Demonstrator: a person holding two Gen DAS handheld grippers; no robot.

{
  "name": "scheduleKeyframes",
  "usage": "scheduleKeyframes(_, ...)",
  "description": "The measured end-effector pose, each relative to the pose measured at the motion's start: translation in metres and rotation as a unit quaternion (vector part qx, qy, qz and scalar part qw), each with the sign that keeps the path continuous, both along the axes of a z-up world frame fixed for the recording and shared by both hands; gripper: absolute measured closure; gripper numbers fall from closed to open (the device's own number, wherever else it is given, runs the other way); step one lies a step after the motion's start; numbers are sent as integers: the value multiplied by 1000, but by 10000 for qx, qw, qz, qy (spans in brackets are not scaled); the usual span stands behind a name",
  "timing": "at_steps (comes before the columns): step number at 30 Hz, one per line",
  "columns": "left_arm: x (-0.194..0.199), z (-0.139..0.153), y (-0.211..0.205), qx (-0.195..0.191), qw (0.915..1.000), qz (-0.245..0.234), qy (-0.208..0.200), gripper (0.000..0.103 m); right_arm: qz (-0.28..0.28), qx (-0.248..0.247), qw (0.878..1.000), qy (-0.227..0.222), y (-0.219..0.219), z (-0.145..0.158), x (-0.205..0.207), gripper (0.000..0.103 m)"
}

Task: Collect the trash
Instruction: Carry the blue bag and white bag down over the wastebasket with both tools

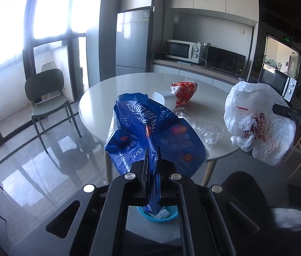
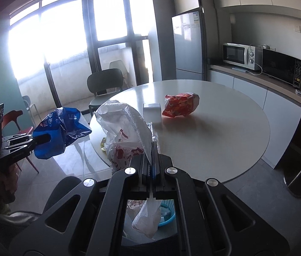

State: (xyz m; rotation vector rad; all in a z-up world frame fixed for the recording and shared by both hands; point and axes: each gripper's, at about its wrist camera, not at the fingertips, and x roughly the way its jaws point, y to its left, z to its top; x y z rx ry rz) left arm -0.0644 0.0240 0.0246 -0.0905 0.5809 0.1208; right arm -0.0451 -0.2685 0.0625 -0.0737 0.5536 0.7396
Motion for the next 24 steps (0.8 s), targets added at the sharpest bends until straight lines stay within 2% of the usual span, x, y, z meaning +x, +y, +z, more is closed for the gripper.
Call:
scheduleKeyframes(3, 2, -16, -2, 37, 9996, -7, 277, 100, 73, -58, 9998, 179, 3, -13, -4, 102)
scheduleKeyframes(12, 3, -61, -9, -348, 9961, -287, 754, 100, 231, -467, 9959, 734, 22, -71, -17, 102)
scheduleKeyframes(19, 13, -102, -17, -460, 9932, -445, 968, 101, 281, -690, 9895, 1235, 36, -120, -9, 102)
scheduleKeyframes(24, 22, -131, -15, -598, 9912, -476, 1083, 101, 213, -835, 9867, 1379, 41, -144, -2, 102)
